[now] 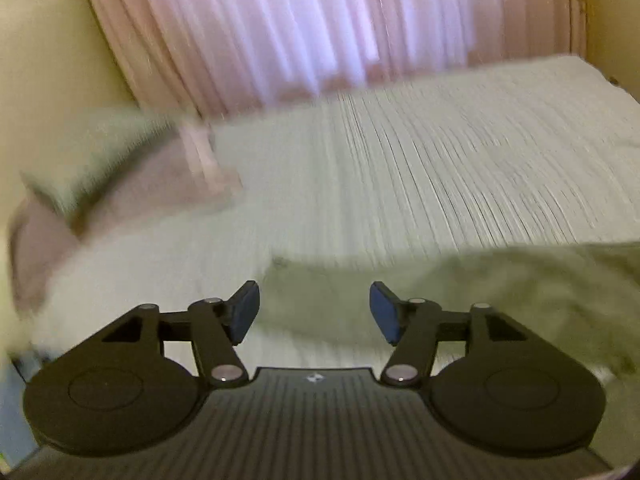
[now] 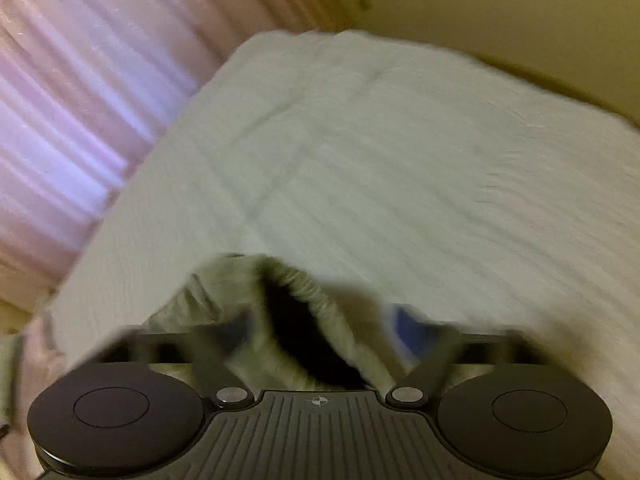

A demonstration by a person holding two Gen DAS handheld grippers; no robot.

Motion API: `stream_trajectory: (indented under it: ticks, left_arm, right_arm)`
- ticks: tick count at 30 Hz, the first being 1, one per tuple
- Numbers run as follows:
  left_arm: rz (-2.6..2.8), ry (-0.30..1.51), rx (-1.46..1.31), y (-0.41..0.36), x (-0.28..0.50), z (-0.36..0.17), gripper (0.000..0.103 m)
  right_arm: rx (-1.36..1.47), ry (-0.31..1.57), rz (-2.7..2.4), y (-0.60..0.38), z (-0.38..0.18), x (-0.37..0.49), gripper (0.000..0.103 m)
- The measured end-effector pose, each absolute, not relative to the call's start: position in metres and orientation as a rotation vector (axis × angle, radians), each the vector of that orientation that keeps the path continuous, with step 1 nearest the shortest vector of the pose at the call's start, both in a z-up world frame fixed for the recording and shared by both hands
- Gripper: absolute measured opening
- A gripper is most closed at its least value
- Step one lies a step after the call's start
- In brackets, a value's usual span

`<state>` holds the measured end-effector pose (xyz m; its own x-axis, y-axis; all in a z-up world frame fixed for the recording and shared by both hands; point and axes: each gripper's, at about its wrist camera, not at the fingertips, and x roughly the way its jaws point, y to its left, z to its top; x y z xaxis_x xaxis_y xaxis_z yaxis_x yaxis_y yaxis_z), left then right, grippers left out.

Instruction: Fold clothes

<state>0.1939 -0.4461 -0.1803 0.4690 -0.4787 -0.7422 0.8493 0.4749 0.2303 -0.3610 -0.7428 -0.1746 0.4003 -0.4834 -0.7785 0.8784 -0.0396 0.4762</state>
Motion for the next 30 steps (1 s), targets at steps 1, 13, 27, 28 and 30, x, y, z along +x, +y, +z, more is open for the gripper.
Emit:
stream_trajectory:
  ticks: [1,13,27,28,30]
  left_arm:
    - [-0.873,0.724,0.644,-0.434,0.192,-0.196,0.057]
    - [-0.631,1.228,0.459,-0.281,0.147,-0.302,0.055]
    - [-0.388,1.259,-0.014,-0.238,0.238,-0.347,0.066]
    - [-0.391,1.276,-0.039,-0.243,0.246,-0.355,0.068]
    - [-0.361,1.312,-0.058,-0.251,0.256,-0.371,0.068]
  right_arm:
    - [1.186,0.439,-1.161,-0.727,-0.184,-0.372,0.092]
    - [1.555,0.341,-1.066,-0.601,-0.290,-0.424,0.091]
    - [1.514,0.260,-1.097,-0.603,-0.320,-0.406,0.079]
    - [1.512,0.258,-1.102,-0.603,-0.322,-0.405,0.077]
    - [1.523,0.245,-1.118,-0.603,-0.326,-0.403,0.061]
